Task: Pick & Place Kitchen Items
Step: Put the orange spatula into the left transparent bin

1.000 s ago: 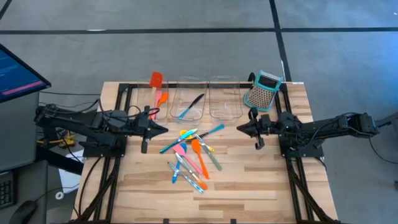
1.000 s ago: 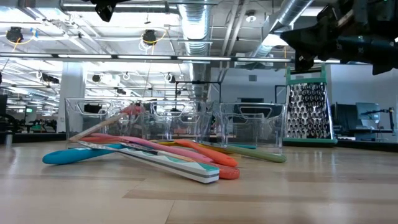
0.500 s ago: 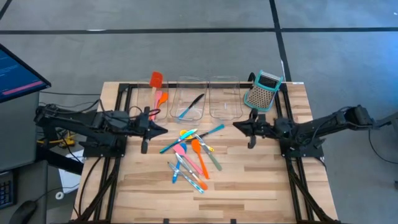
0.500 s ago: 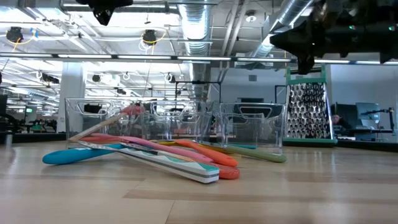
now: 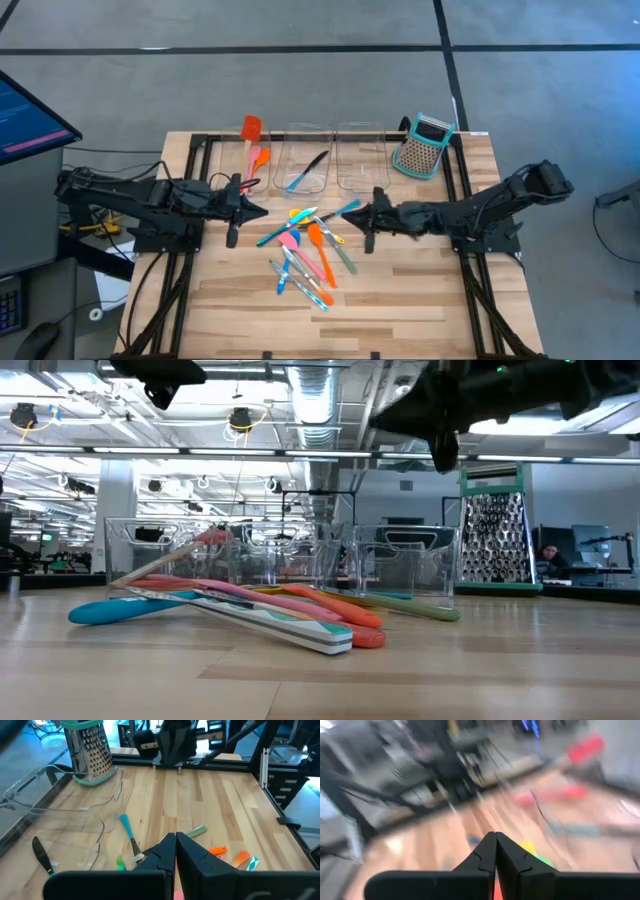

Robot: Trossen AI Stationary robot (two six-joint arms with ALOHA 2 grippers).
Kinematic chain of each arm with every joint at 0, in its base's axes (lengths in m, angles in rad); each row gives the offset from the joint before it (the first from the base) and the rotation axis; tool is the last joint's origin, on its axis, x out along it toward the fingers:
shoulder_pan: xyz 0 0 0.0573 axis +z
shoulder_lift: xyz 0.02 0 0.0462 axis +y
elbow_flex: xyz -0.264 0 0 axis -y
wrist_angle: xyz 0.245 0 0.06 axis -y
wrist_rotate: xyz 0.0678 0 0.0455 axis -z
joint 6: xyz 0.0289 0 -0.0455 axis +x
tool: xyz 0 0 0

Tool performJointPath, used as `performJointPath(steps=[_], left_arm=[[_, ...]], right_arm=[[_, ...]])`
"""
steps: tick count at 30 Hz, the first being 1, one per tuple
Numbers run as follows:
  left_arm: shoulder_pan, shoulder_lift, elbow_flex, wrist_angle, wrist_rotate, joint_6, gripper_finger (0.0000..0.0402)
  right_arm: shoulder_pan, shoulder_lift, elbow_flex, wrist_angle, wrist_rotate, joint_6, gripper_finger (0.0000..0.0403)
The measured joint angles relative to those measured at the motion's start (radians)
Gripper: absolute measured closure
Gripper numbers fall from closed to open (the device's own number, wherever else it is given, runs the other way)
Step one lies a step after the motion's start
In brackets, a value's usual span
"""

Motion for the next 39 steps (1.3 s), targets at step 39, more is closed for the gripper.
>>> performJointPath(steps=[39], left_arm=[[0.0,0.0,-0.001,-0.127,0.0,0.0,0.04]], right_arm=[[0.133,0.445,0.642,-0.911,0.075,0.693,0.0403]])
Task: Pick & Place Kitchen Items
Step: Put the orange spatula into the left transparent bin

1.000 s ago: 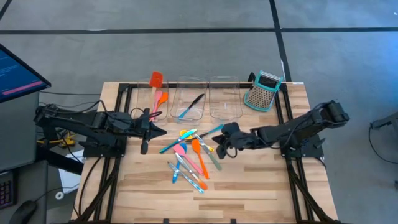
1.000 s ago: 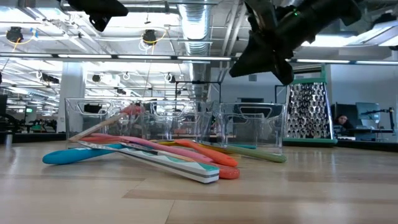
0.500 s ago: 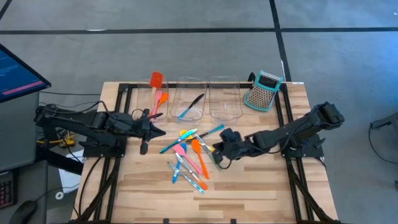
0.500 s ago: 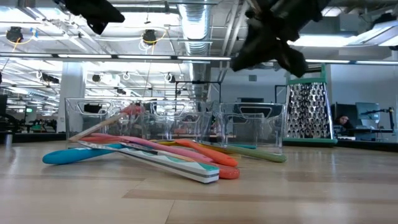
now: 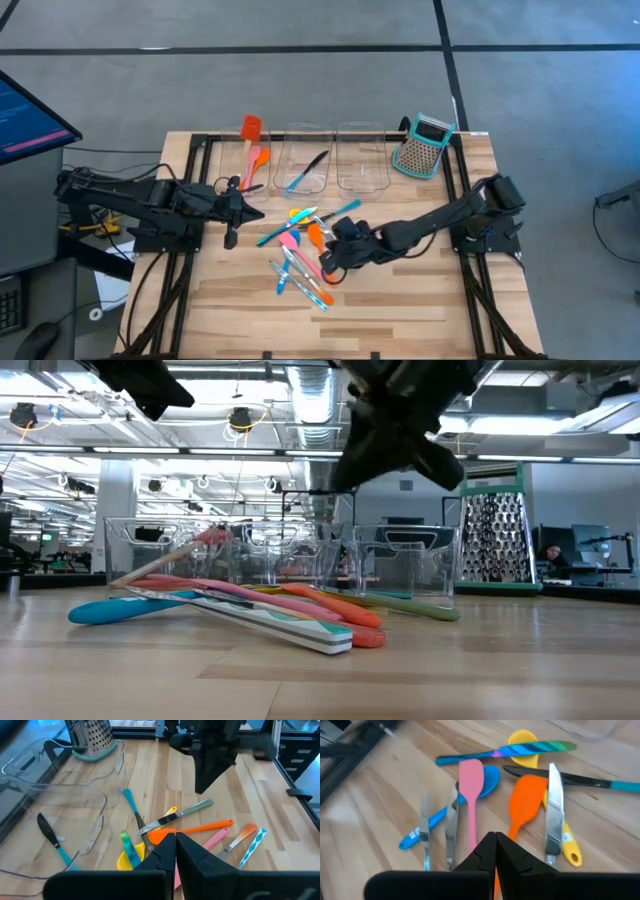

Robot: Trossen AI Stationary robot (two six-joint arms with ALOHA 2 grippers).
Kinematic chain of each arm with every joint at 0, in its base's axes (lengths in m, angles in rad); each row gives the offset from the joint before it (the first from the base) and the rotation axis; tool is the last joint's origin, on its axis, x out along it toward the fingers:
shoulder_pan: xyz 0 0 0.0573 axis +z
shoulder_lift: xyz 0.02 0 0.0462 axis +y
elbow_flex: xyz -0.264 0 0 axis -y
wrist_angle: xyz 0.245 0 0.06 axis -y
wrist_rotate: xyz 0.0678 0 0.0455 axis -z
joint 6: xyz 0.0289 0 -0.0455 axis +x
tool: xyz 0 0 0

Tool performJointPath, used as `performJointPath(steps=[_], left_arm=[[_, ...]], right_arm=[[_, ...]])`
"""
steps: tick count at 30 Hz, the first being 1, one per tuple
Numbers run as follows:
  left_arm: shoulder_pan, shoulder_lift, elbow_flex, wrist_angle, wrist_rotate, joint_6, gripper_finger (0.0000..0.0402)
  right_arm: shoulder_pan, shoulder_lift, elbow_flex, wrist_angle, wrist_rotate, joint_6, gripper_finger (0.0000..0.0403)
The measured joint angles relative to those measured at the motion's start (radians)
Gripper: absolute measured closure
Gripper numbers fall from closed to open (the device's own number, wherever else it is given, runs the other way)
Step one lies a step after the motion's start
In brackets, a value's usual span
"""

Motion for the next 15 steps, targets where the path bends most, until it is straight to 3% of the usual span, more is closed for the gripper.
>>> performJointPath(steps=[4,15], left_arm=[[0.0,0.0,0.0,0.001,0.0,0.0,0.04],[0.0,0.0,0.0,0.0,0.0,0.0,0.04]], right_arm=[[-0.001,0.062,0.058,-0.012,-0.019,-0.003,0.0403],[-0.016,0.172,0.12,-0.013,-0.233,-0.058,0.0394]])
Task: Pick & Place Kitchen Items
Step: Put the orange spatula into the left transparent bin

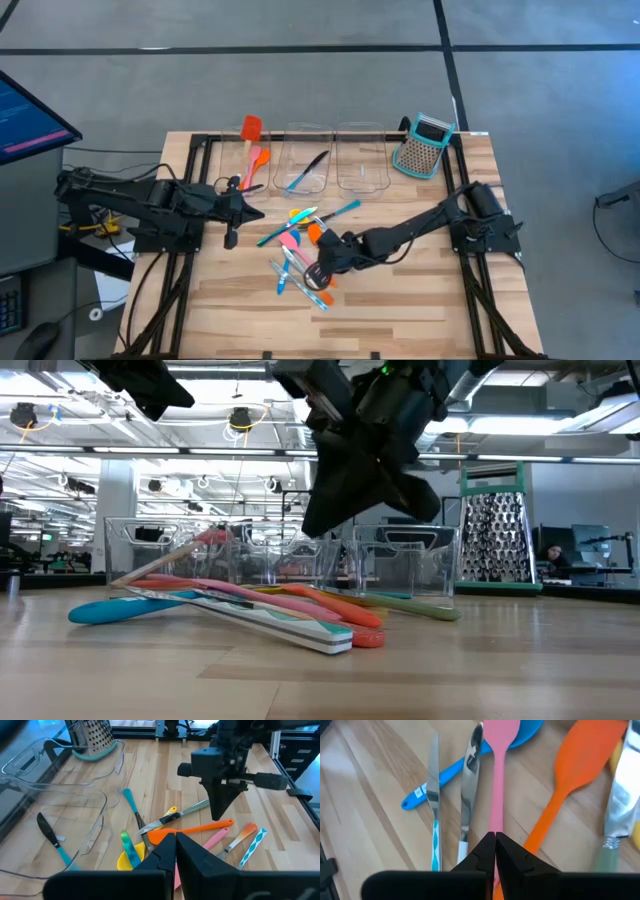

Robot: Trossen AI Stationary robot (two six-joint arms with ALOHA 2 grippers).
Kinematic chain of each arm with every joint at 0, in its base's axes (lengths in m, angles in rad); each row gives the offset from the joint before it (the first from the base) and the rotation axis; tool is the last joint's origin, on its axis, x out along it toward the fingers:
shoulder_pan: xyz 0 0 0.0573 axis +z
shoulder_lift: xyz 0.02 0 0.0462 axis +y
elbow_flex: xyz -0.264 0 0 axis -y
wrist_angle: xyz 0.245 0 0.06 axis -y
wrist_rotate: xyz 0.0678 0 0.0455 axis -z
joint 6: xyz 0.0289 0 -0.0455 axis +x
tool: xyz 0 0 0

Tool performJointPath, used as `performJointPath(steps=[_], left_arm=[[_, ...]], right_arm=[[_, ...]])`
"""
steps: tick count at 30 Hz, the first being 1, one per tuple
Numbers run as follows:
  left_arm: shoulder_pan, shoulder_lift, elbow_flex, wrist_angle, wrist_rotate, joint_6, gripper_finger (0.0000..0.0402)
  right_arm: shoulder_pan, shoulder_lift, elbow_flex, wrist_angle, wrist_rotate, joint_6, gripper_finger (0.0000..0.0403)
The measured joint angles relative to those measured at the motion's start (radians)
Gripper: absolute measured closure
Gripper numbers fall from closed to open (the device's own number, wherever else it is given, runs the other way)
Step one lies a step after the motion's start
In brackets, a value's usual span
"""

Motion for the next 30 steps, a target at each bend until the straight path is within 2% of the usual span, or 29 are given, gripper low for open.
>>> performJointPath(steps=[7,12,17,20,22,24,26,30], left_arm=[[0.0,0.0,0.0,0.0,0.0,0.0,0.04],[0.0,0.0,0.0,0.0,0.0,0.0,0.04],[0.0,0.0,0.0,0.0,0.0,0.0,0.04],[0.0,0.0,0.0,0.0,0.0,0.0,0.04],[0.0,0.0,0.0,0.0,0.0,0.0,0.04],[0.0,0.0,0.0,0.0,0.0,0.0,0.04],[0.0,0.0,0.0,0.0,0.0,0.0,0.04],[0.0,0.0,0.0,0.0,0.0,0.0,0.04]], right_arm=[[-0.016,0.003,0.0,-0.005,-0.007,0.054,0.0364],[-0.025,0.003,0.0,0.015,-0.012,-0.071,0.0354],[-0.024,0.003,-0.001,0.054,-0.083,-0.213,0.0357],[-0.025,0.003,-0.001,0.099,-0.09,-0.218,0.036],[-0.036,0.003,0.001,0.117,-0.134,-0.196,0.0361],[-0.047,0.003,0.029,0.055,-0.165,-0.114,0.0367],[-0.049,0.003,0.081,-0.047,-0.157,-0.104,0.0382],[-0.041,0.003,0.198,-0.271,-0.059,-0.095,0.0397]])
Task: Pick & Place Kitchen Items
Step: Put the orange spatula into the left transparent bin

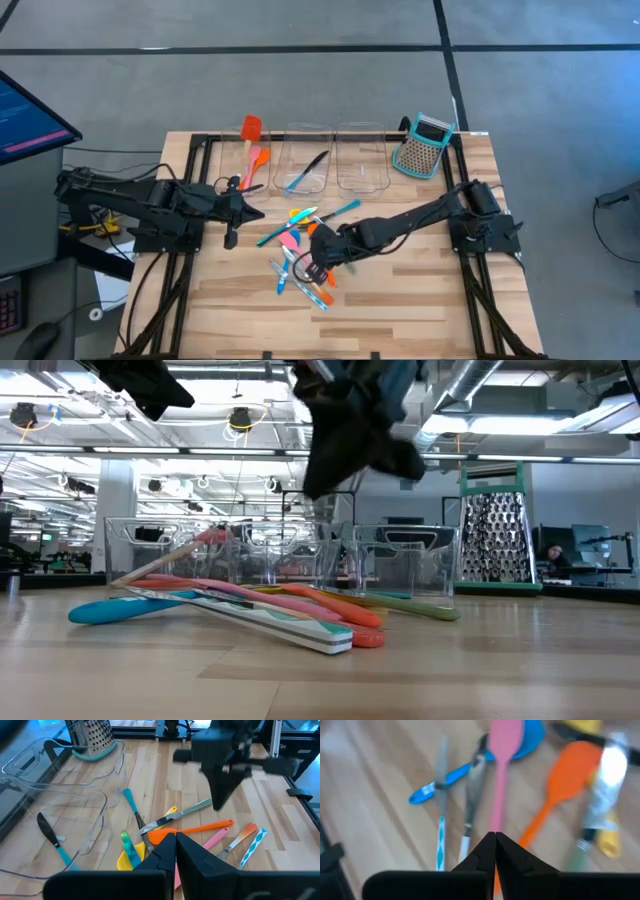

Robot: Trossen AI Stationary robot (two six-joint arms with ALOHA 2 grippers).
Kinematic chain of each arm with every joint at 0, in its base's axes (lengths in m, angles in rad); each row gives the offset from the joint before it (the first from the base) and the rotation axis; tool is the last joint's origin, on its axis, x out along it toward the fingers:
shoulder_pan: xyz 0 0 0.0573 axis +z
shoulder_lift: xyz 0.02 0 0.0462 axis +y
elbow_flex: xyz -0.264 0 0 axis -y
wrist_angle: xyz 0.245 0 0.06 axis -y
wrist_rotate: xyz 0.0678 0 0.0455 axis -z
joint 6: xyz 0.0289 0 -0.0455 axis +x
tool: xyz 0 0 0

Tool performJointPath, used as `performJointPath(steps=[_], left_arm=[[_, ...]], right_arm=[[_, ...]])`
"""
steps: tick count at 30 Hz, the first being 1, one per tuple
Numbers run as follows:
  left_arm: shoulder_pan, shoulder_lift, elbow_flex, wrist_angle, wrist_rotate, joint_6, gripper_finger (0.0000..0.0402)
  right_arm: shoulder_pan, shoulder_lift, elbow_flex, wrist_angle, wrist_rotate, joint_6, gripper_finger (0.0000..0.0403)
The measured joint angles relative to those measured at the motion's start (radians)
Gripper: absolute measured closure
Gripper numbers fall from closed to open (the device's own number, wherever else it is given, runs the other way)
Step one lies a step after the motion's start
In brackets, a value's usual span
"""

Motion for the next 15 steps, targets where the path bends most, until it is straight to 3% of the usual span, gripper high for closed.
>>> performJointPath(steps=[7,15], left_arm=[[0.0,0.0,0.0,0.0,0.0,0.0,0.04],[0.0,0.0,0.0,0.0,0.0,0.0,0.04]], right_arm=[[0.012,0.013,0.171,-0.33,0.218,0.163,0.04],[0.005,0.121,0.169,-0.301,0.201,0.222,0.04]])
